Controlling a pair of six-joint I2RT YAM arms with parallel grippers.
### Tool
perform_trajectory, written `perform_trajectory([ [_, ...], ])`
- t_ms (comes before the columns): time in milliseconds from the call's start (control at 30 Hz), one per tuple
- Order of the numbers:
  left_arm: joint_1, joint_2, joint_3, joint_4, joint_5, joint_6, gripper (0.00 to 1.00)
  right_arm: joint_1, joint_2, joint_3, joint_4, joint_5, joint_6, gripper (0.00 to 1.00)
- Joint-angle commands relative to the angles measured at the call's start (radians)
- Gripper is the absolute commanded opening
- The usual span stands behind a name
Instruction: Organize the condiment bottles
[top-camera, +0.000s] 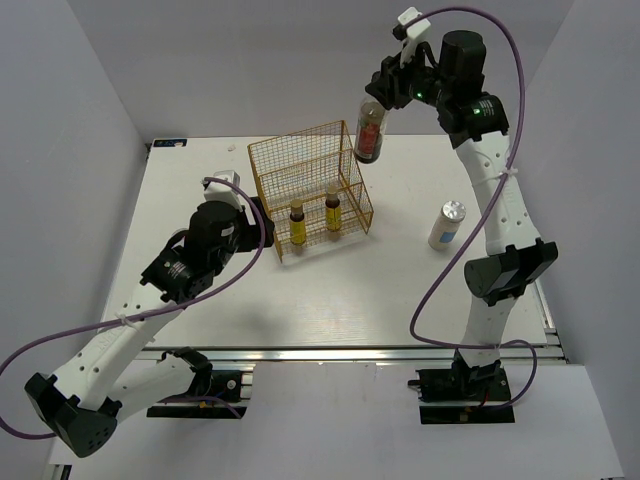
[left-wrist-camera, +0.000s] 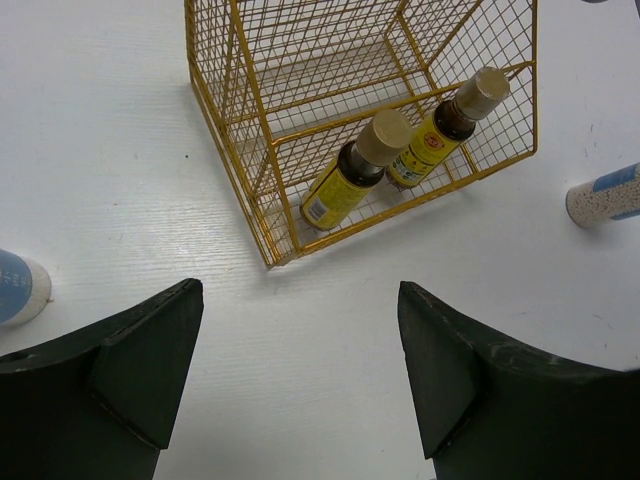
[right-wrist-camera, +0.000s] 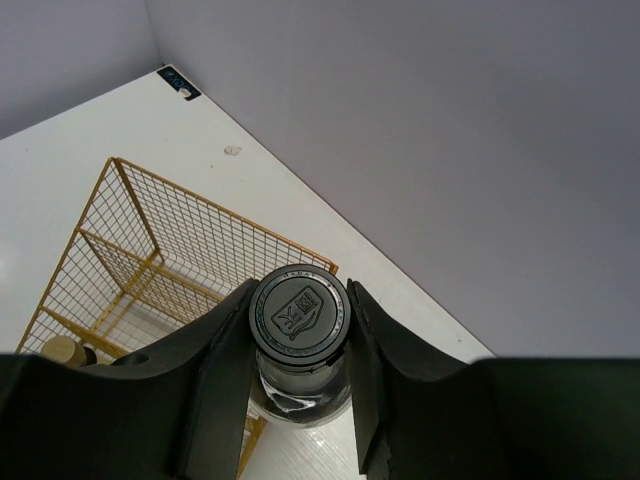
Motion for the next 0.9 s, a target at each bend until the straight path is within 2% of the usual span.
perform_trajectory([
  [0, -0.001, -0.001, 0.035, 0.019, -0.025, -0.007, 0.88, 0.018, -0.017, 0.079, 0.24, -0.001, 0.026, 0.0],
  [867, -0.001, -0.02, 0.002, -0.006, -0.056, -0.051, 0.88, 0.079, 0.074, 0.122, 0.444, 0.003, 0.104, 0.0],
])
